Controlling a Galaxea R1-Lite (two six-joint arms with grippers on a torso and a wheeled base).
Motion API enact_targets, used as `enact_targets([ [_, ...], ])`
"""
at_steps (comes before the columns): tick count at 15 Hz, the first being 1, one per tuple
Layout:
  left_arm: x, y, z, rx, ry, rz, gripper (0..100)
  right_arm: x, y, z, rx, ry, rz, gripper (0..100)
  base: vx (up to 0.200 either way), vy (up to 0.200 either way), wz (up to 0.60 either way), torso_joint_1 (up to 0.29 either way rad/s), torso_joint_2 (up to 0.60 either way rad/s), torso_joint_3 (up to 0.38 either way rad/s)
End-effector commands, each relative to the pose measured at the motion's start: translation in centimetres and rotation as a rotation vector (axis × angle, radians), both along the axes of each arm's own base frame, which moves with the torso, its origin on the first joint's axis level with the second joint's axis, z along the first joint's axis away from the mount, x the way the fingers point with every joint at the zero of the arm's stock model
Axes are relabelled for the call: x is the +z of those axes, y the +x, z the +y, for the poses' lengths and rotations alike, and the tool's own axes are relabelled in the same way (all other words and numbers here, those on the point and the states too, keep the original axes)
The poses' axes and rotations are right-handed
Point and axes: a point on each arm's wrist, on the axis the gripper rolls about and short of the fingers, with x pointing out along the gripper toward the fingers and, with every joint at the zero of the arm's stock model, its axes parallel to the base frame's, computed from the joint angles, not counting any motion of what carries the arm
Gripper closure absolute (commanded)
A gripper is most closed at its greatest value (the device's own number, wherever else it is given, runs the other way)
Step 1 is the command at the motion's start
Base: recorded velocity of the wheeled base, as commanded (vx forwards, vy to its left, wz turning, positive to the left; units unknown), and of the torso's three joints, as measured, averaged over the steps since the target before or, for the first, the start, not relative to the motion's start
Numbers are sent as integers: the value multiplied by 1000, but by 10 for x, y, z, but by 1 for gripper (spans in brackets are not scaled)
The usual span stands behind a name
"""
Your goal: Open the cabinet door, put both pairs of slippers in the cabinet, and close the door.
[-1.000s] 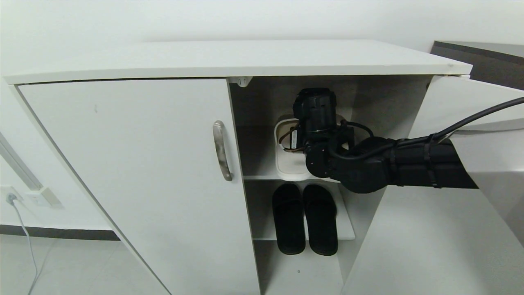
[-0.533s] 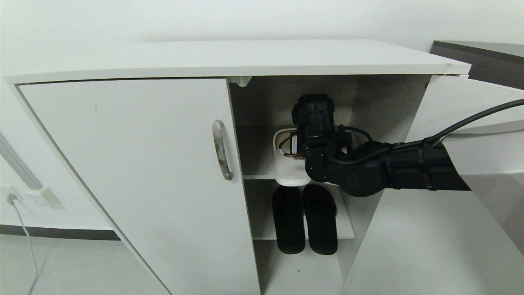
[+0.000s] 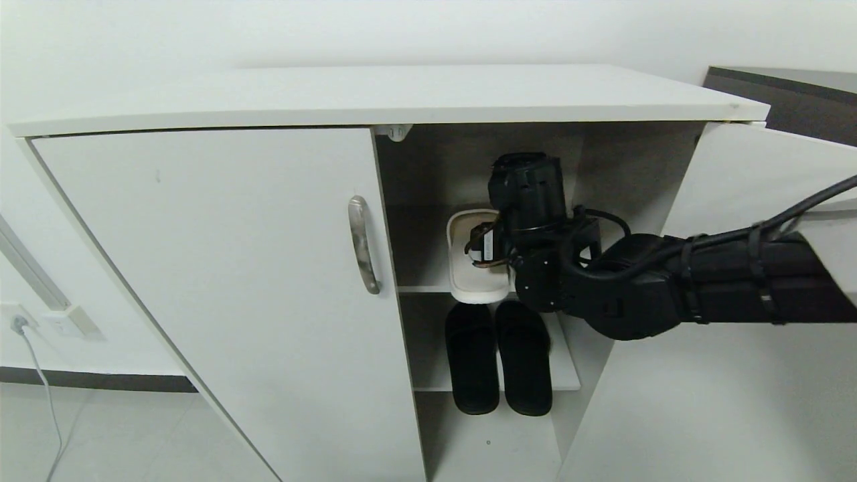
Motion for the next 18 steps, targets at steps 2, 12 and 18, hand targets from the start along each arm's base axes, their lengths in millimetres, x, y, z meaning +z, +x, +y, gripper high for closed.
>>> enact_targets([
  [2,0,0,0,0,0,0,100,13,-49,-14,68,32,-26,0,0,0,0,0,0,0],
  [12,0,0,0,-1,3,0,100,-46,-104,-50,176,38,-37,100,0,0,0,0,0,0],
  [18,0,0,0,-1,3,0,100,-57,-105,-48,213,25,-4,100,0,0,0,0,0,0],
])
